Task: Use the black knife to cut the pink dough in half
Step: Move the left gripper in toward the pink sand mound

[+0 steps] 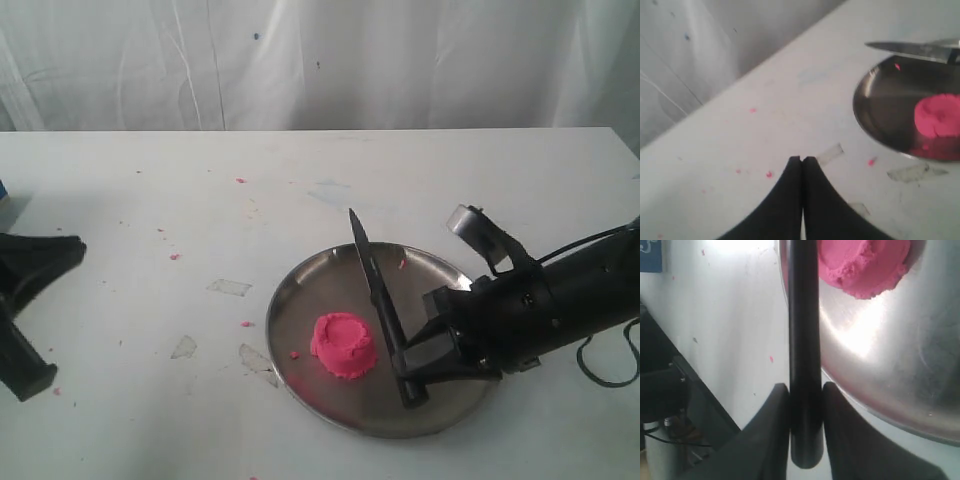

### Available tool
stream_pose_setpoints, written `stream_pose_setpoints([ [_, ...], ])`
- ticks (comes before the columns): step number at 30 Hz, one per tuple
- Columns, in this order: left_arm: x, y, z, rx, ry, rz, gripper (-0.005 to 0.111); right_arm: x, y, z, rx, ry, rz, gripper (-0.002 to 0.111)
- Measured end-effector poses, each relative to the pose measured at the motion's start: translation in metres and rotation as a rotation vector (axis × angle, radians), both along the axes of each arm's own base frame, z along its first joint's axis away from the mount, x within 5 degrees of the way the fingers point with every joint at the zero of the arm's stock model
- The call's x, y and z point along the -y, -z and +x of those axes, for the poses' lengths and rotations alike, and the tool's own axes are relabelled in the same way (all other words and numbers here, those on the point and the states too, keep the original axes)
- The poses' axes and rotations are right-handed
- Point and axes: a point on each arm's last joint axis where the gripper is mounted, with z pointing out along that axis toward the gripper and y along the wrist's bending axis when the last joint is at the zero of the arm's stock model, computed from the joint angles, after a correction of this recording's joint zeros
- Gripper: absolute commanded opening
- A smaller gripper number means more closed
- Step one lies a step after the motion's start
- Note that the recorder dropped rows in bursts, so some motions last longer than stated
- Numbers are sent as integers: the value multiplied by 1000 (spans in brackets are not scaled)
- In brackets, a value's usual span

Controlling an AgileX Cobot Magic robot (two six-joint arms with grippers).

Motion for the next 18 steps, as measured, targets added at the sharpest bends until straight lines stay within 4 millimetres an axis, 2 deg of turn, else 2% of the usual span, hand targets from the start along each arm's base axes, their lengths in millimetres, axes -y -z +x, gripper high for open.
stream_pose_setpoints([
  [3,6,19,18,-124,29,35,0,-4,-8,-3,45,-44,-41,0],
  [5,13,25,26,-165,71,56,0,-6,-16,-4,69,-70,-80,0],
  [10,50,32,38,-234,302,5,0,6,-39,-11,128,-101,-304,0],
  [13,72,37,42,-255,417,17,0,18,-48,-16,146,-53,-462,0],
  [15,82,44,46,-292,420,62,0,21,-51,-18,169,-40,-540,0],
  [18,91,55,58,-383,296,117,0,19,-53,-19,203,-45,-581,0],
])
